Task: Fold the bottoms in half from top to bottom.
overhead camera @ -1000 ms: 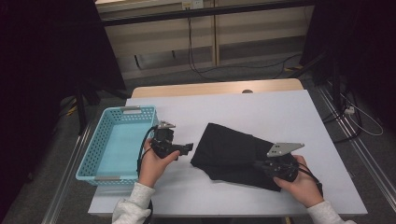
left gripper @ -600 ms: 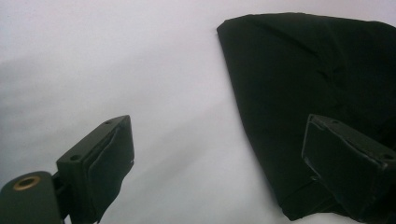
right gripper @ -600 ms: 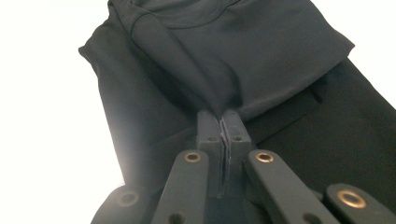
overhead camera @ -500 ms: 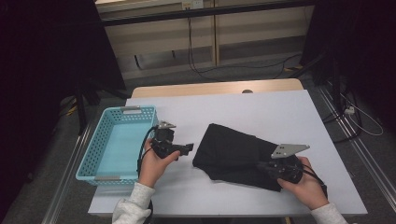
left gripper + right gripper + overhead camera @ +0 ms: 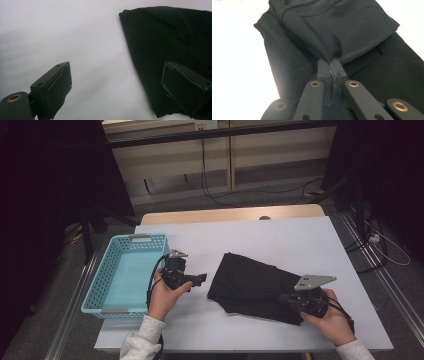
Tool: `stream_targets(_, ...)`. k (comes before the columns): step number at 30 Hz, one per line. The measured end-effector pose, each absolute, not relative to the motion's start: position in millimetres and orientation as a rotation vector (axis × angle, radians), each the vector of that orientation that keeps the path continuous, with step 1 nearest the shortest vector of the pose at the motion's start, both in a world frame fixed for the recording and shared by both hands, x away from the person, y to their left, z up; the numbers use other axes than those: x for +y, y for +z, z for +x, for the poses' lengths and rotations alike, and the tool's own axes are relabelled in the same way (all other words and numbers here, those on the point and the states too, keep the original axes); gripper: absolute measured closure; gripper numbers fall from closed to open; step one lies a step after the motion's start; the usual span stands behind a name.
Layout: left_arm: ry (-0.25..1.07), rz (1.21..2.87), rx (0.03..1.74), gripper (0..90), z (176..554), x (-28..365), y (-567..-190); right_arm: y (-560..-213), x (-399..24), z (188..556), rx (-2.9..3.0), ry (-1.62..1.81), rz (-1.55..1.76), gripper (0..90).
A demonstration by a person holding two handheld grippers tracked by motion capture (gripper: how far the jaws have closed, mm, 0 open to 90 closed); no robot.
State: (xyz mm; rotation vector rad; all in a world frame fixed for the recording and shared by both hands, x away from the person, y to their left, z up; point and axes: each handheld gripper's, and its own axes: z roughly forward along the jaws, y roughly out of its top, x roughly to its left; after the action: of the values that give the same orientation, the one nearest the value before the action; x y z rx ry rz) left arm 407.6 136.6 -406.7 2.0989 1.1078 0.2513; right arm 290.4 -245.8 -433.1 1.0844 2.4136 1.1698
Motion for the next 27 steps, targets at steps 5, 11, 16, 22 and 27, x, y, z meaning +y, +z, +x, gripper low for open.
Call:
stream_targets(5, 0.242, 2.105, 1.107, 9.1, 407.2, 135.1, -407.4, -432.9, -246.4, 289.0, 2.415, 1.169, 1.081, 89.3)
stream_targets(11, 0.244, 2.104, 1.108, 9.1, 407.3, 135.4, -407.5, -432.7, -249.3, 287.0, 2.406, 1.172, 1.092, 89.3)
stream_targets(16, 0.25, 2.096, 1.109, 9.1, 407.4, 135.4, -407.2, -433.2, -251.3, 285.6, 2.407, 1.17, 1.093, 89.3)
stream_targets(22, 0.254, 2.094, 1.109, 9.1, 407.2, 134.9, -407.1, -431.8, -252.8, 283.1, 2.399, 1.175, 1.093, 89.2)
stream_targets(27, 0.252, 2.093, 1.111, 9.1, 407.3, 134.5, -407.0, -432.0, -254.5, 282.1, 2.397, 1.173, 1.093, 89.2)
